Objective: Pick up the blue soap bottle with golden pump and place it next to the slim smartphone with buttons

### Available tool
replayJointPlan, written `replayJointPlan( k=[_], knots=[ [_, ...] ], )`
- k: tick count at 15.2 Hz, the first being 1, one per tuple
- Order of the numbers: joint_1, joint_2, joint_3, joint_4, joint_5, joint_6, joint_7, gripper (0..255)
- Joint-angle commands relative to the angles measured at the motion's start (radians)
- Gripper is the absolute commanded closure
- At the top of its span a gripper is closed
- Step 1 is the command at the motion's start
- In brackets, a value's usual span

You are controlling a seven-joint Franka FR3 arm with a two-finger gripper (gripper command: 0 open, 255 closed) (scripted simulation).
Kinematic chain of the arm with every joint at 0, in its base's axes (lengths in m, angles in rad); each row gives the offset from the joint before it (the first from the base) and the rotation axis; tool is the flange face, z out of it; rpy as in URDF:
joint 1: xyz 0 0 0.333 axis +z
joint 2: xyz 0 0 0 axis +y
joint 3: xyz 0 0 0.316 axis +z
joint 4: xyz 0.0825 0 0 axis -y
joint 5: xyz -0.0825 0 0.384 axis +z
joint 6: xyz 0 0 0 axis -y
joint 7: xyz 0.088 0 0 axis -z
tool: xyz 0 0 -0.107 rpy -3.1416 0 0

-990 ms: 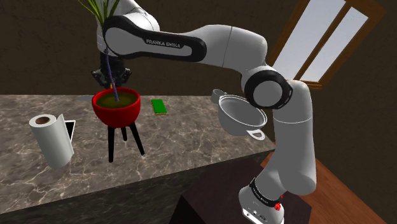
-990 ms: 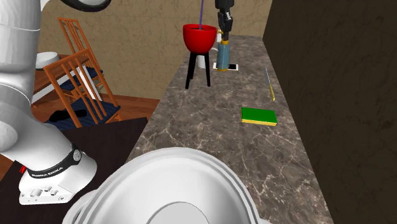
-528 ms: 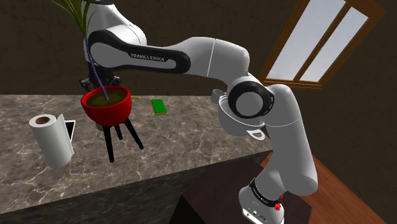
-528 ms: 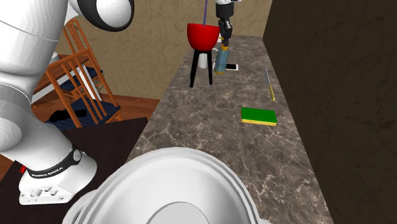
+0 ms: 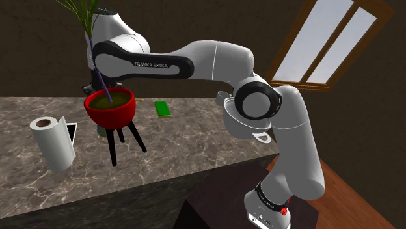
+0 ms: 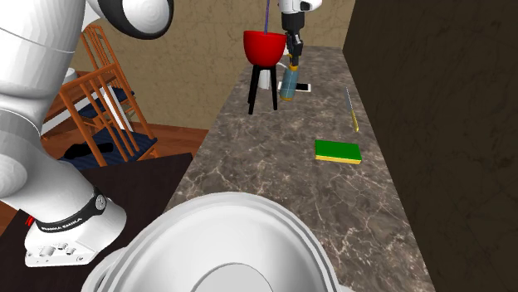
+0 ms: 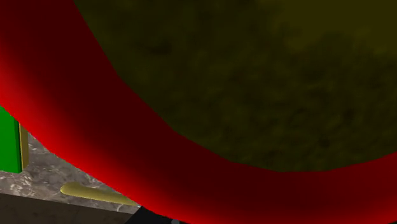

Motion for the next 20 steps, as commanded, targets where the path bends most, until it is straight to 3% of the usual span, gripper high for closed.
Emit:
replayJointPlan(
  k=[1,6,7,12,16,20],
  knots=[
    [0.001,0.01,0.0,-0.018,0.0,0.003,0.002,255],
    [0.001,0.011,0.0,-0.018,0.0,0.002,0.002,255],
    [0.004,0.011,0.0,-0.019,-0.001,0.005,0.006,0],
    [0.001,0.011,0.0,-0.018,0.0,0.002,0.002,0],
    [0.013,-0.01,0.004,0.075,0.006,-0.109,-0.007,0],
    [0.013,-0.01,0.004,0.075,0.006,-0.109,-0.007,0]
  ],
)
